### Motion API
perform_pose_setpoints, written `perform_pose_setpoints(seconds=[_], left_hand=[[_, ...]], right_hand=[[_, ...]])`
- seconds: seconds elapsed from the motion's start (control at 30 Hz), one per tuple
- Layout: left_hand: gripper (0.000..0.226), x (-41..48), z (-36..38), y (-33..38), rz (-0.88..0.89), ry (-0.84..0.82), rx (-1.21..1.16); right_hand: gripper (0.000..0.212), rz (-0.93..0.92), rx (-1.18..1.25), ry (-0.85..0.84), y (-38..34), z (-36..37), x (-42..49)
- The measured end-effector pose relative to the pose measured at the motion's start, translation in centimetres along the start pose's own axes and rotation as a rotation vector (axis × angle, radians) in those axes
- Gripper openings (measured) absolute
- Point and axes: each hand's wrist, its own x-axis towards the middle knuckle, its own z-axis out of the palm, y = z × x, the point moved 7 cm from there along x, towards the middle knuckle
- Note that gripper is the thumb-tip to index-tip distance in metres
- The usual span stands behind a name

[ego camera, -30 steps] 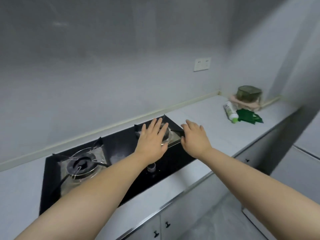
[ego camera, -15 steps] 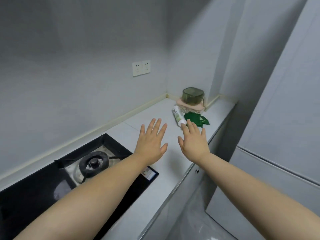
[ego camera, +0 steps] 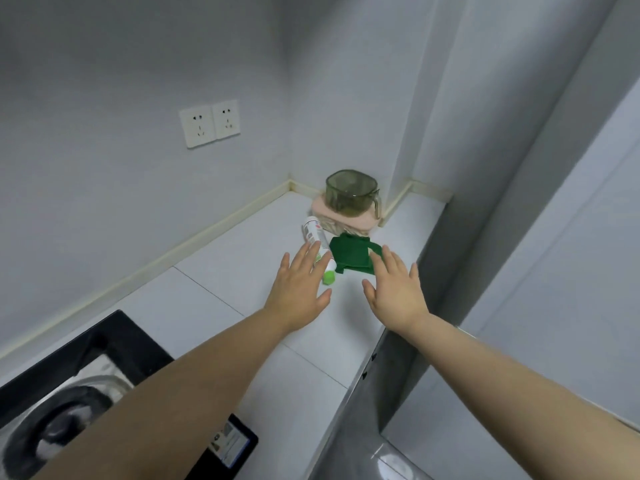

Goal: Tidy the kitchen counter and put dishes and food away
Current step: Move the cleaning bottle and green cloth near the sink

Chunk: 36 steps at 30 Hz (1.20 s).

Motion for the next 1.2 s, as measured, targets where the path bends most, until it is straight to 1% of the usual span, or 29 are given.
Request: perform_pose_setpoints(seconds=[0.13, 0.2, 0.27, 0.3, 0.33, 0.37, 0.43, 0.57, 0.67, 0.73, 0.87, 0.97, 1.1, 1.2], left_hand=[[0.060, 2.8, 3.9, -0.8, -0.015, -0.046, -0.078], [0.057, 4.8, 6.0, -1.0, -0.003, -0.071, -0.074], [0.050, 6.5, 7.4, -1.8, -0.002, -0.060, -0.051], [0.054, 7.6, 8.2, -2.2, -0.019, -0.088, -0.050], [0.064, 8.7, 9.3, -2.6, -0.035, -0.139, -0.041], [0.071, 9.7, 10.2, -3.2, -0.064, -0.214, -0.018], [0.079, 12.0, 11.3, -4.1, -0.080, -0.274, 0.102], [0.085, 16.1, 13.8, -5.3, 0.006, -0.334, 0.319], [0.078, 18.0, 15.2, -5.3, 0.135, -0.339, 0.460], [0.070, 18.9, 16.0, -5.3, 0.170, -0.384, 0.482], [0.065, 20.0, 17.0, -6.0, 0.198, -0.448, 0.518], [0.057, 20.2, 16.8, -6.2, 0.193, -0.455, 0.508], [0.052, 19.6, 16.2, -6.9, 0.163, -0.439, 0.502], [0.056, 18.7, 16.4, -7.7, 0.172, -0.456, 0.489]], right_hand=[[0.059, -0.013, 0.023, -0.061, 1.8, 3.0, 4.4], [0.059, -0.043, 0.039, -0.085, 2.7, 4.8, 7.4], [0.060, -0.050, 0.055, -0.109, 3.1, 6.0, 9.7], [0.062, -0.048, 0.056, -0.128, 3.5, 6.8, 11.1], [0.064, -0.046, 0.065, -0.153, 3.8, 7.7, 12.4], [0.066, -0.038, 0.078, -0.192, 4.0, 8.7, 13.8], [0.069, -0.025, 0.115, -0.255, 4.4, 10.4, 16.3], [0.067, -0.034, 0.180, -0.302, 4.7, 12.9, 21.3], [0.060, -0.069, 0.224, -0.317, 4.2, 14.2, 24.0], [0.056, -0.071, 0.232, -0.339, 4.0, 15.1, 25.3], [0.052, -0.026, 0.214, -0.376, 3.9, 16.8, 26.8], [0.049, 0.009, 0.117, -0.403, 4.4, 17.4, 27.2], [0.036, -0.005, 0.042, -0.531, 5.0, 18.5, 27.1], [0.038, -0.008, 0.032, -0.527, 5.2, 18.3, 27.0]])
